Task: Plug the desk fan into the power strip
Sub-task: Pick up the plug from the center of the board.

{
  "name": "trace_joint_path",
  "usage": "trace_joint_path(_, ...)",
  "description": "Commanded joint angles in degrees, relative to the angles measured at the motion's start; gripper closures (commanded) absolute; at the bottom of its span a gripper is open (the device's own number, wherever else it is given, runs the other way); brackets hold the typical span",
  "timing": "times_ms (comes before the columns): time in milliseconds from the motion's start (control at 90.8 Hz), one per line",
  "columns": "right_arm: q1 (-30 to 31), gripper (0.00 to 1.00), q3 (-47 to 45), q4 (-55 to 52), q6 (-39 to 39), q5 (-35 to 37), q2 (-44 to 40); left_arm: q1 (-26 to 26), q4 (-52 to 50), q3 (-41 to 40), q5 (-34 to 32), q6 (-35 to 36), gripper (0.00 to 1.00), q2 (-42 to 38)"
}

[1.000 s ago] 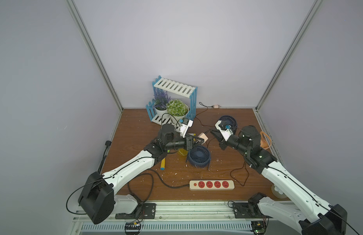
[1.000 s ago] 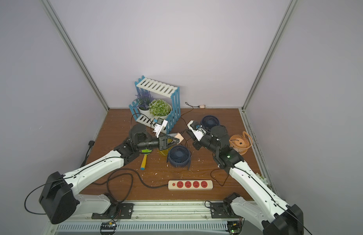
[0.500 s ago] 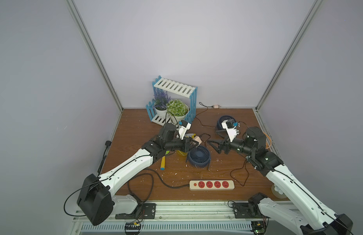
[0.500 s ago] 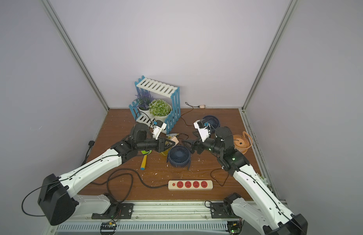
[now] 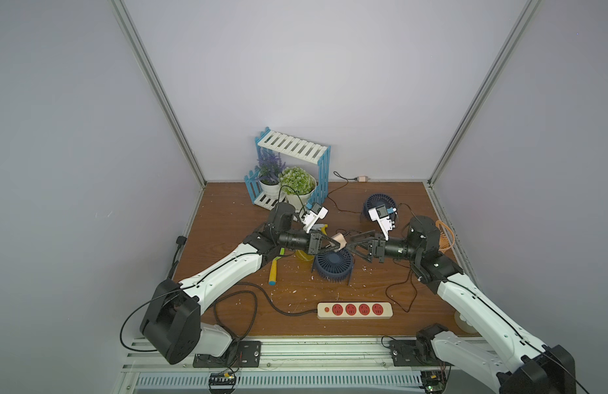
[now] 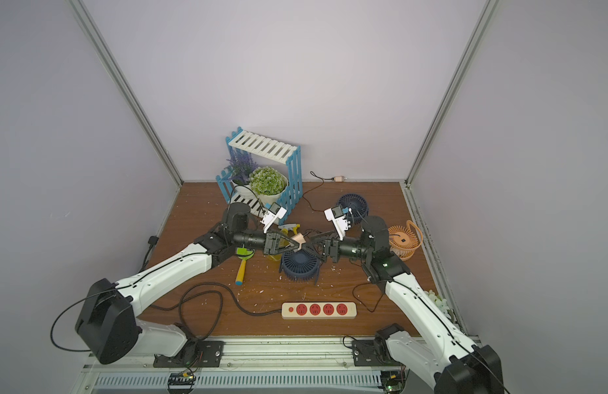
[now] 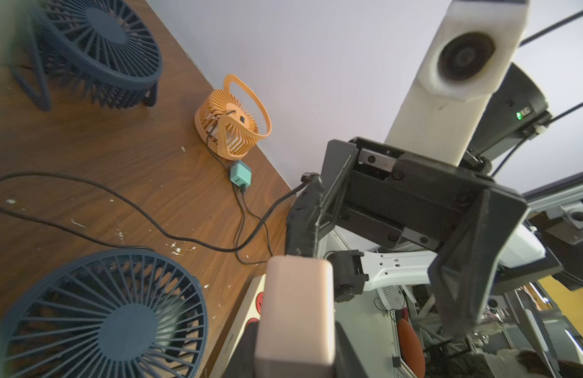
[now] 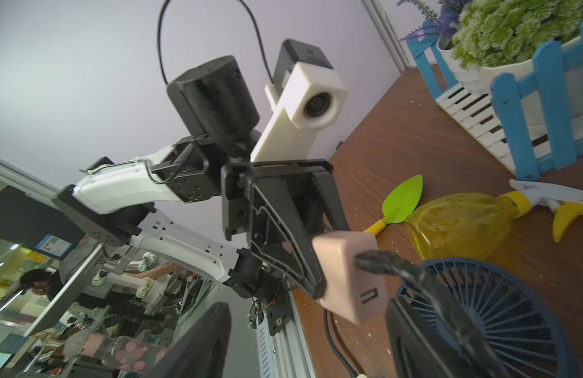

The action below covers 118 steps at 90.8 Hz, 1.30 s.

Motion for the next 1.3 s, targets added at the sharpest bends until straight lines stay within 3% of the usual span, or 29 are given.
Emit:
trace_joint_path(0, 0.0, 0.26, 0.06, 6.16, 4.55, -5.15, 0.95, -0.63, 2.28, 2.6, 6.28, 0.91, 0.94, -0.09)
trace_joint_path(110, -0.36, 0.3, 1.05, 3.1, 2.38, -4.83, 2.36, -0.95, 2.08, 2.84, 6.39, 1.51, 0.93, -0.83)
trace_joint_path(275, -2.35, 0.29, 0.21, 2.75, 1.71, -4.22, 2.24, -0.96, -6.3, 4.92, 2.07, 7.79, 0.93, -2.48)
trace_joint_path(484, -2.56, 0.33, -0.48, 10.69, 7.95, -8.4, 4.22, -2.08, -6.92, 5.49, 4.35, 8.68, 0.93, -3.33)
trace_joint_path(683, -1.91, 0.45, 0.17, 16.51, 11.38, -13.31, 6.06, -3.12, -6.92, 5.83, 4.99, 8.66, 0.93, -3.76)
trace_joint_path(870, -1.27, 0.67, 1.19, 21.52, 14.32, -17.78, 9.12, -3.6, -7.24, 5.02, 2.68, 8.93, 0.93, -5.25)
trace_joint_path(1288, 0.58, 0.71, 0.48, 21.54, 13.01, -19.76, 9.85, -3.57, -9.56, 6.73, 3.64, 10.75, 0.93, -3.51)
